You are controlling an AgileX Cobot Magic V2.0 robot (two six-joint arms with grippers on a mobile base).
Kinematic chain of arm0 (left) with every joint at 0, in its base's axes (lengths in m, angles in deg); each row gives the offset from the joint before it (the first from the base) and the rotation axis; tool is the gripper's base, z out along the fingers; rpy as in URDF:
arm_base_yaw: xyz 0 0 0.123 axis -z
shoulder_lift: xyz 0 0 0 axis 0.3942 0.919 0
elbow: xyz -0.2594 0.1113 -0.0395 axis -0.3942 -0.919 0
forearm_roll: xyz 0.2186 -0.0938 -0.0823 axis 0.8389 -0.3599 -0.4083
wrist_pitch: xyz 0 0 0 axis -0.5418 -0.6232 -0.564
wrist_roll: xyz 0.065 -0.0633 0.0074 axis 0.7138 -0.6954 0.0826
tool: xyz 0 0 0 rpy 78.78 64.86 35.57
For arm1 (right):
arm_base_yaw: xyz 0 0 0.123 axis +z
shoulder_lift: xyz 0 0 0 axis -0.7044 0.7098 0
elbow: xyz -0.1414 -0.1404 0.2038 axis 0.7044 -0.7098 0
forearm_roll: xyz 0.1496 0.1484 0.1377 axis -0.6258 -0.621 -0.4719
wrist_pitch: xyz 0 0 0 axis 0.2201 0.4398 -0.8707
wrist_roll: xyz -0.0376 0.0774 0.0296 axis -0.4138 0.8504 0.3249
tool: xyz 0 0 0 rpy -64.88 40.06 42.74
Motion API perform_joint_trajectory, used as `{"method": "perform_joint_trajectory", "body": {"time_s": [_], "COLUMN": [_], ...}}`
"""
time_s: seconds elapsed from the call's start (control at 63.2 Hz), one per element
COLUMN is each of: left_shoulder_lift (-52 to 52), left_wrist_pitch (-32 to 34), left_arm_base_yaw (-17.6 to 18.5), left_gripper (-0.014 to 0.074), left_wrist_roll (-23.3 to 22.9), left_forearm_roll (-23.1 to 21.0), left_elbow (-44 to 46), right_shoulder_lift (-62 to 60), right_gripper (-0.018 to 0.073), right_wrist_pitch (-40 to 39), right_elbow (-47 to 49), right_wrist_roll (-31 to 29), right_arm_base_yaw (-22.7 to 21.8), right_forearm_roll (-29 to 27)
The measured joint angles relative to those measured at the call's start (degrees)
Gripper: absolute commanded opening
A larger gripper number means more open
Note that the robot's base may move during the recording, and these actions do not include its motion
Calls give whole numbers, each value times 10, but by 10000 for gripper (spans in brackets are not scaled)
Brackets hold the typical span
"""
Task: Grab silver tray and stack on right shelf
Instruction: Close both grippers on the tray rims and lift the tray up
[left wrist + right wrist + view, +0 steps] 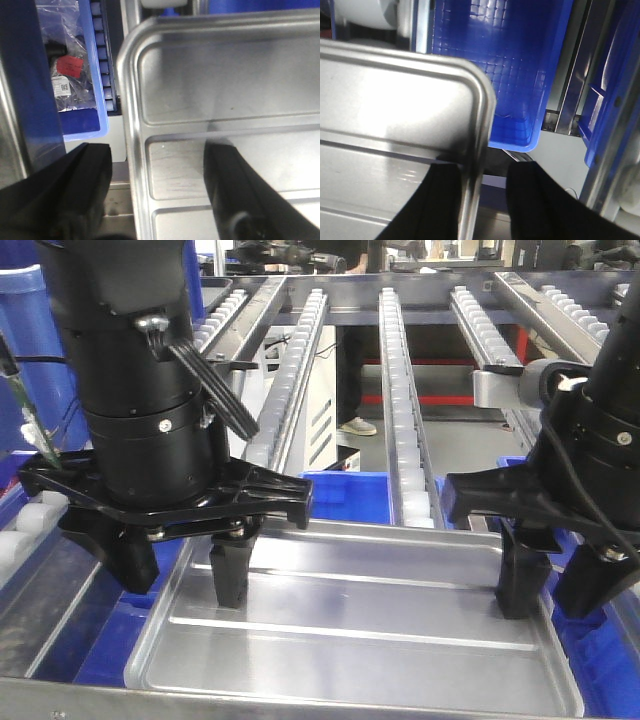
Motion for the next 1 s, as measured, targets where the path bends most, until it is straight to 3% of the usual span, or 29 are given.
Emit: {"method": "perform_joint_trajectory", "body": {"time_s": [0.142, 0.253, 0.395, 0.759, 0.996], "left_shoulder_lift": [0, 0, 0, -1, -55], "left_wrist_pitch": [5, 5, 0, 3, -8], "left_arm_base_yaw": [0, -5, -13, -17, -17], "left_gripper": [232, 102, -105, -93, -93], "left_wrist_roll": [0, -1, -1, -12, -13], "left_forearm_roll": [0, 0, 1, 0, -1], "left_elbow": [0, 0, 0, 0, 12], "right_shoulder_lift": [0, 0, 0, -13, -91], "right_gripper": [163, 46, 57, 57, 57], "right_wrist_pitch": [-4, -4, -5, 3, 41], "right_elbow": [0, 1, 1, 3, 18], "right_wrist_roll": [0, 1, 5, 7, 10], "right_arm_base_yaw": [1, 1, 1, 1, 1], "right_forearm_roll": [0, 0, -1, 0, 39]}}
